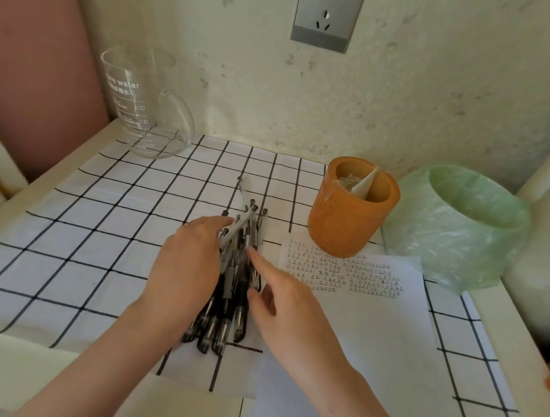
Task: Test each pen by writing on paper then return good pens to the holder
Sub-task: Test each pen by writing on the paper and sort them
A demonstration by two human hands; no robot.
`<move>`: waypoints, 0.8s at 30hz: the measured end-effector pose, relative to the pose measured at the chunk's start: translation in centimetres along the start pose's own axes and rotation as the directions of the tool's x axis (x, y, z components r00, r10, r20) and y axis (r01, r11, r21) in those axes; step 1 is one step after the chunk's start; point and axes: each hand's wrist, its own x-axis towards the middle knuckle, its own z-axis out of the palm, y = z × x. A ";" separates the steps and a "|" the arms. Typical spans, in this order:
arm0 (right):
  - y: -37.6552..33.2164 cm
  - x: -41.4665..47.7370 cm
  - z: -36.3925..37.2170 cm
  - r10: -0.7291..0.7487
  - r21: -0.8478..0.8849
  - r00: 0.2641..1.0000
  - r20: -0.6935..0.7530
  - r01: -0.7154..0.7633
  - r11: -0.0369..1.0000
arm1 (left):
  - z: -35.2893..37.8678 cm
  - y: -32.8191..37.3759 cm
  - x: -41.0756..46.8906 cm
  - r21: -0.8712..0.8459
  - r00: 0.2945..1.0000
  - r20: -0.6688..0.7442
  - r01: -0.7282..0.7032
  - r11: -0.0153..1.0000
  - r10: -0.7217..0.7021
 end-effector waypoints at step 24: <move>0.6 4.7 -3.9 0.074 -0.063 0.996 -0.048 -0.077 0.995 | 1.7 -1.1 -0.7 0.382 0.901 0.401 -0.002 0.924 -0.164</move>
